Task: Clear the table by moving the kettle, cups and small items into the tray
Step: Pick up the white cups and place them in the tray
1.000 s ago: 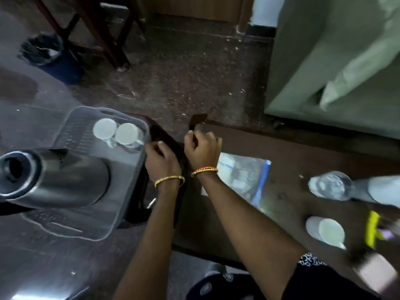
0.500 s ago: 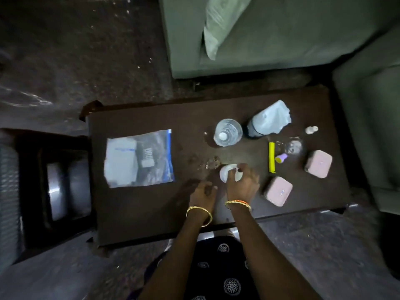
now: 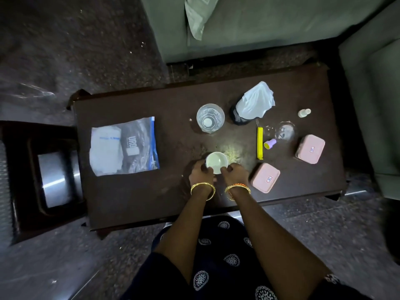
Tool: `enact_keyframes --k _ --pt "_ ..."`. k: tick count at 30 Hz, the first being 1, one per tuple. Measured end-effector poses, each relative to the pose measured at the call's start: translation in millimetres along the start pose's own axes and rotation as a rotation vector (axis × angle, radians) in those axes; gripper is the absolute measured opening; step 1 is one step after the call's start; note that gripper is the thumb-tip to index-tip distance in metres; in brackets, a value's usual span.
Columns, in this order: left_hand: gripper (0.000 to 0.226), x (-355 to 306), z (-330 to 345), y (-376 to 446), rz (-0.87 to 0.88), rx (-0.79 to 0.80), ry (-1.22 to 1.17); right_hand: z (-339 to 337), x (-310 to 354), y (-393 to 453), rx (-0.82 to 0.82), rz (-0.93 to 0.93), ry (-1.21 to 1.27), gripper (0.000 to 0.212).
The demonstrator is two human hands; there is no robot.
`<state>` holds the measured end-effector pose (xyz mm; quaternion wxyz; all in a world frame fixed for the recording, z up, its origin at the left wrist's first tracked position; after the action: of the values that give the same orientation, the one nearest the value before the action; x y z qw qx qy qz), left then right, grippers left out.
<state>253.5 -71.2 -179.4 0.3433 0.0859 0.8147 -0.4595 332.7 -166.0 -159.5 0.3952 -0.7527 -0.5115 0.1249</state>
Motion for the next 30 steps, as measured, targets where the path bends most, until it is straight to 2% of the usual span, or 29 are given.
enact_keyframes --k 4,9,13,17,22,27,30 --pt "0.038 -6.4 -13.8 -3.0 0.051 -0.05 -0.029 -0.7 16.2 -14.6 -0.057 0.064 -0.007 0.032" --pt "0.036 -6.9 -72.5 -10.8 0.114 -0.24 -0.167 24.6 55.5 -55.1 -0.068 0.05 0.031 0.032" --pt "0.03 -6.4 -163.7 -11.3 0.156 -0.453 -0.12 73.0 110.5 -108.3 -0.044 -0.034 0.066 0.029" --pt "0.026 4.1 -278.5 -7.7 0.173 -0.623 -0.157 142.6 175.9 -176.1 0.107 -0.1 0.196 0.025" --pt "0.029 9.9 -423.2 -16.3 0.245 -0.881 -0.136 212.9 268.1 -266.2 0.234 -0.337 0.164 0.019" --pt "0.031 20.2 -523.3 -17.8 0.261 -1.105 -0.407 268.4 351.9 -346.4 0.299 -0.591 0.128 0.03" --pt "0.033 26.7 -558.6 -5.8 0.322 -1.155 -0.563 302.2 394.4 -376.9 0.346 -0.711 0.096 0.028"
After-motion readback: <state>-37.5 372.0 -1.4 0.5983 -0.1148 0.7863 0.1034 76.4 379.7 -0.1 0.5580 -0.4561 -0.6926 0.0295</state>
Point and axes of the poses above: each hand's wrist, its own y-axis towards the middle knuckle, its own z-axis out of the palm, x = y × z, the point moved 5 cm from there along y, towards the middle knuckle, and after that the axes turned 14 degrees about z, right-handed, at the moved point
